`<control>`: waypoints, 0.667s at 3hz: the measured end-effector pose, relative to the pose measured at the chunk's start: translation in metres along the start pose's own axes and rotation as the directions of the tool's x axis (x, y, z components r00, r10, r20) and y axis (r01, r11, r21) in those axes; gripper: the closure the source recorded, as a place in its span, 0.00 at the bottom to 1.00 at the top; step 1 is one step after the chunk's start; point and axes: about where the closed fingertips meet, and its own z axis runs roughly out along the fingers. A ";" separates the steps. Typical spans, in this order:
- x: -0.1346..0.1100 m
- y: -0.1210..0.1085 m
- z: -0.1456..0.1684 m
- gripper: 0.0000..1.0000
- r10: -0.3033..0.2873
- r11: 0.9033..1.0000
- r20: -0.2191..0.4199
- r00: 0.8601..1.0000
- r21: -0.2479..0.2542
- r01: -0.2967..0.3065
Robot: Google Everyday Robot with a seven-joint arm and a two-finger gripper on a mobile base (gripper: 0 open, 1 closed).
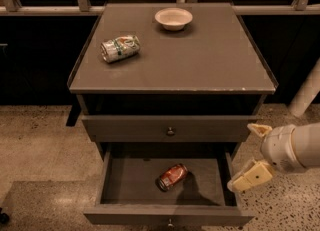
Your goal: Pick coke can from middle drawer and place on counter
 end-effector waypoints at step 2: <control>0.033 0.004 0.046 0.00 0.070 0.998 0.041 0.997 0.001 -0.070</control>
Offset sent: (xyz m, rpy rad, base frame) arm -0.0014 0.0036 -0.0459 0.0511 0.0143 -0.0399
